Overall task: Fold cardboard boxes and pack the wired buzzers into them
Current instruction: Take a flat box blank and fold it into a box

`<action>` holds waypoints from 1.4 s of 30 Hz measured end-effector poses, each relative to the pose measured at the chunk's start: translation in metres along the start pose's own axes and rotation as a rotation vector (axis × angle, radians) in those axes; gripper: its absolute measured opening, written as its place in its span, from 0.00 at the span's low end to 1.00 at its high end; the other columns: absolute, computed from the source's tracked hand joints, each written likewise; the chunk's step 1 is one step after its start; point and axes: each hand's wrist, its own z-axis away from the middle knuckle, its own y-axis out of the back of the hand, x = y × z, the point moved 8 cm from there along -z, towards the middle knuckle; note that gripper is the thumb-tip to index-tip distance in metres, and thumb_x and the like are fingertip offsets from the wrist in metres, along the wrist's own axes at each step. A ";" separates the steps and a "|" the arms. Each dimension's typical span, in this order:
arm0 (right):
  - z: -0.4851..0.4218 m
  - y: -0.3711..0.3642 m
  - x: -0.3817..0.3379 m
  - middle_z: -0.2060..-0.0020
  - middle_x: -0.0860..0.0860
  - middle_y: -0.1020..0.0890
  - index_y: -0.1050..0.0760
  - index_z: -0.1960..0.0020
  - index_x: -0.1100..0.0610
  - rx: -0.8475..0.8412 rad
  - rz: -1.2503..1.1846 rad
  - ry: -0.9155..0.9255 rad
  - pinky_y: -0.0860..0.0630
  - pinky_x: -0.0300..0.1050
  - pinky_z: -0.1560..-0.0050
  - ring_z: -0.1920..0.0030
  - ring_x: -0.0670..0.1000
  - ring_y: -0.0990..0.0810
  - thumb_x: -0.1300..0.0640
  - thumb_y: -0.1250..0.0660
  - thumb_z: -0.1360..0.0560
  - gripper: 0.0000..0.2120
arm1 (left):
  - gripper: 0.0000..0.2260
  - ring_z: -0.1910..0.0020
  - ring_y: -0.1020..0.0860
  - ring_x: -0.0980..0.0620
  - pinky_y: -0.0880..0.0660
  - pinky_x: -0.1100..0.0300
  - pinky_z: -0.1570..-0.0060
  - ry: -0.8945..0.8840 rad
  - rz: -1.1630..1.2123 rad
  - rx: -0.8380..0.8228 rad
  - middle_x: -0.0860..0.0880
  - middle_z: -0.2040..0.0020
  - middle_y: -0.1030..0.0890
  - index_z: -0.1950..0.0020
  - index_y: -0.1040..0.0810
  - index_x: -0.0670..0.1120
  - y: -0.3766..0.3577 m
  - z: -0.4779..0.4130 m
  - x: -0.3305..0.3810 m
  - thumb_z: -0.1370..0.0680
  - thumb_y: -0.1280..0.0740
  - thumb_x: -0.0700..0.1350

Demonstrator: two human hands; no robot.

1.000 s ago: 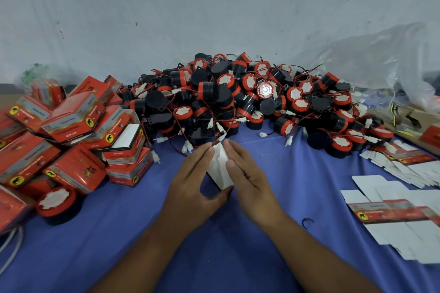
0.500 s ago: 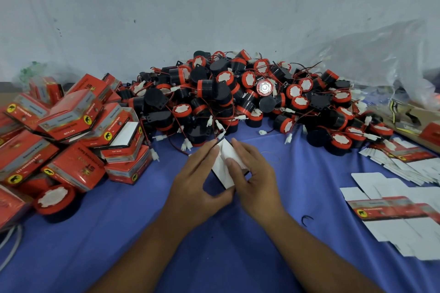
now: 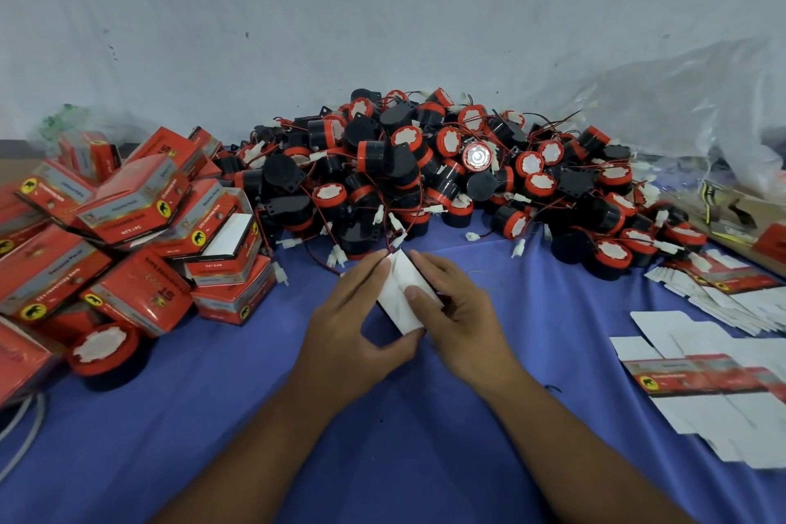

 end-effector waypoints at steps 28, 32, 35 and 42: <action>-0.005 0.004 -0.011 0.52 0.53 0.22 0.22 0.44 0.58 -0.168 1.224 0.212 0.28 0.52 0.54 0.52 0.57 0.25 0.39 0.22 0.35 0.28 | 0.21 0.46 0.23 0.44 0.22 0.49 0.48 -0.116 -0.395 -0.314 0.46 0.48 0.20 0.45 0.20 0.42 -0.011 -0.004 -0.028 0.30 0.23 0.54; -0.003 0.001 0.015 0.40 0.52 0.30 0.29 0.34 0.57 -0.209 1.001 -0.037 0.24 0.52 0.51 0.47 0.55 0.24 0.47 0.27 0.26 0.25 | 0.18 0.52 0.25 0.52 0.23 0.56 0.56 0.140 -0.168 -0.321 0.50 0.48 0.25 0.40 0.22 0.47 -0.015 0.001 -0.034 0.27 0.24 0.48; -0.001 0.000 0.017 0.40 0.50 0.32 0.29 0.35 0.56 -0.188 0.957 -0.046 0.24 0.50 0.52 0.49 0.55 0.23 0.47 0.27 0.26 0.25 | 0.16 0.53 0.24 0.59 0.24 0.66 0.55 0.381 0.173 -0.309 0.59 0.46 0.28 0.42 0.28 0.61 -0.018 0.010 -0.046 0.26 0.26 0.51; -0.006 0.001 0.003 0.56 0.44 0.23 0.21 0.52 0.52 0.050 0.342 -0.011 0.30 0.33 0.54 0.53 0.43 0.22 0.40 0.44 0.19 0.20 | 0.14 0.67 0.30 0.61 0.32 0.69 0.66 0.454 0.048 -0.473 0.54 0.67 0.28 0.58 0.33 0.56 0.002 0.016 -0.091 0.25 0.27 0.55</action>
